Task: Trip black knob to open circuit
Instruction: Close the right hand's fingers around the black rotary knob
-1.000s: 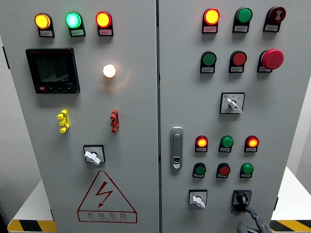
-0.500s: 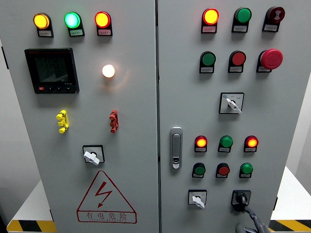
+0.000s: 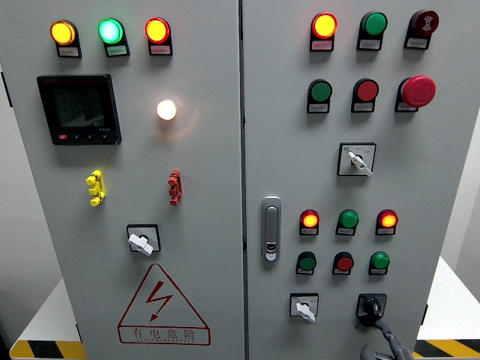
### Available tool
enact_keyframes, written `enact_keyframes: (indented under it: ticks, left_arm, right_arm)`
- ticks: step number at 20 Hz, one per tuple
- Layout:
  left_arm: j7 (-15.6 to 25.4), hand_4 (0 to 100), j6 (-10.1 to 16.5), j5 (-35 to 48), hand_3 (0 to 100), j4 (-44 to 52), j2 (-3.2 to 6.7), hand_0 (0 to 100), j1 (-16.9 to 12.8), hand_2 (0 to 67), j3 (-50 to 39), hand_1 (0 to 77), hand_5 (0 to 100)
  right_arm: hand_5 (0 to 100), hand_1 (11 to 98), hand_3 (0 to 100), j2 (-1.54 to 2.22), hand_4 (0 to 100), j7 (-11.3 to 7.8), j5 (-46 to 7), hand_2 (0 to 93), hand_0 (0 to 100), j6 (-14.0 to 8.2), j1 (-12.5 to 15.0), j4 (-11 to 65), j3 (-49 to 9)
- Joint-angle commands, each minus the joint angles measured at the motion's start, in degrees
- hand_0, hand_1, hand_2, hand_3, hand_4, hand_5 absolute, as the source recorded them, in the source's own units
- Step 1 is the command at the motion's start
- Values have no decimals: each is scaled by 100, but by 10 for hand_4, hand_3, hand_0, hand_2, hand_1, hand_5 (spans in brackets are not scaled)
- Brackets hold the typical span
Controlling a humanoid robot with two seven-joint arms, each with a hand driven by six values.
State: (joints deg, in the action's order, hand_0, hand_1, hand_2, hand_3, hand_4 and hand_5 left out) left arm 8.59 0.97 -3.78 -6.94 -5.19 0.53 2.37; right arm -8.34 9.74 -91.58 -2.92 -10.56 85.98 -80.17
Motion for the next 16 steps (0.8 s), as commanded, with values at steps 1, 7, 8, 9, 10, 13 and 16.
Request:
enact_keyframes:
  ticks: [1,7,8,9,10,13,16]
  left_arm:
    - [2,67,0,0,214,0,0,0,0,129,0,32,16]
    - [2,67,0,0,214,0,0,0,0,129,0,32,16]
    - [2,67,0,0,214,0,0,0,0,129,0,32,16]
    - [2,67,0,0,214,0,0,0,0,129,0,32,16]
    - [2,67,0,0,214,0,0,0,0,129,0,31,16]
    - [2,67,0,0,214,0,0,0,0,129,0,31,16]
    - [2,67,0,0,214,0,0,0,0,129,0,33,16]
  right_arm:
    - [1000,478,950,0,1000,1,0,34,880,2,-7,-2,10]
    - [1000,479,950,8,1000,19,0,36,879,2,-16,7,36]
    - [1000,479,950,8,1000,19,9,37,879,2,-16,15,36]
    - [1000,479,952,8,1000,19,9,37,879,2,-25,15,36]
    - [1000,479,953,8,1000,19,9,37,879,2,-33,15,45]
    - [1000,479,954,8,1000,27,9,38,879,2,-42,50,45]
    - [1000,477,954,8,1000,27,9,38,880,2,-42,51,54]
